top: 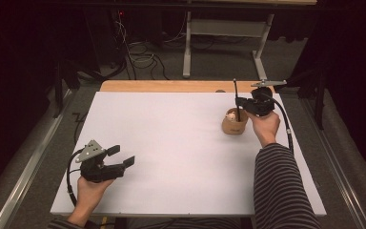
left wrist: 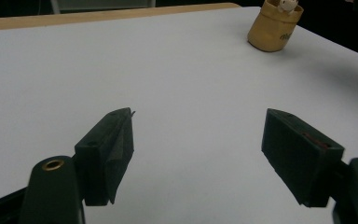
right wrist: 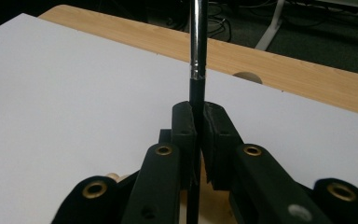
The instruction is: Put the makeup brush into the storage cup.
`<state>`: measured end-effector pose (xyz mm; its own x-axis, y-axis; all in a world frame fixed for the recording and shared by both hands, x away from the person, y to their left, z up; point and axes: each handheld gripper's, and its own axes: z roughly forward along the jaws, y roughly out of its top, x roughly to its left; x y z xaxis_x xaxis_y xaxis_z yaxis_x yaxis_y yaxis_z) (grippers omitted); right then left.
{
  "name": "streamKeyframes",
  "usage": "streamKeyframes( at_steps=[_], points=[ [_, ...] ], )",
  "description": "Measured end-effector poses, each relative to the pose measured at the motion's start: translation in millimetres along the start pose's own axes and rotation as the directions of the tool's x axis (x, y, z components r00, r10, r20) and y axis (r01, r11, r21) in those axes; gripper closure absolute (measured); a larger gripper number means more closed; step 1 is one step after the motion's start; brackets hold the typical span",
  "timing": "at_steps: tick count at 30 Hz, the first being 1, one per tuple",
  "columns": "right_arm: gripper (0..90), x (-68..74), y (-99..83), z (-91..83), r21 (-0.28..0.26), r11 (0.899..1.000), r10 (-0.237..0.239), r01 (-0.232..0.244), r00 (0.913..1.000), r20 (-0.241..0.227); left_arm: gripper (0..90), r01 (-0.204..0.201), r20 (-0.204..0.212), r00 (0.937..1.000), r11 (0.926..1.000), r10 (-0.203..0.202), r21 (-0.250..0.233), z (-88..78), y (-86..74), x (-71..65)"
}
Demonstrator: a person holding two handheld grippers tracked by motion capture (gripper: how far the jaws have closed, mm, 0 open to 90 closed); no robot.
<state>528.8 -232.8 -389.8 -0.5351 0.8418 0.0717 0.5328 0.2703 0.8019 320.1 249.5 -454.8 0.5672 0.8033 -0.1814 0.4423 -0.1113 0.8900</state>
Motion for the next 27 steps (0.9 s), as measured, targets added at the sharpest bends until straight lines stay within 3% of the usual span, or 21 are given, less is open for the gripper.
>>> streamKeyframes(
  at_steps=[27],
  points=[
    [85.5, -1.2, -14.9, 13.5, 0.054, 0.999, 0.005, -0.007, 0.9995, 0.030, 25.6, 0.000, 0.001, 1.0000, 1.0000, 0.000, 0.003, 1.1, -0.1, 0.4]
  ],
)
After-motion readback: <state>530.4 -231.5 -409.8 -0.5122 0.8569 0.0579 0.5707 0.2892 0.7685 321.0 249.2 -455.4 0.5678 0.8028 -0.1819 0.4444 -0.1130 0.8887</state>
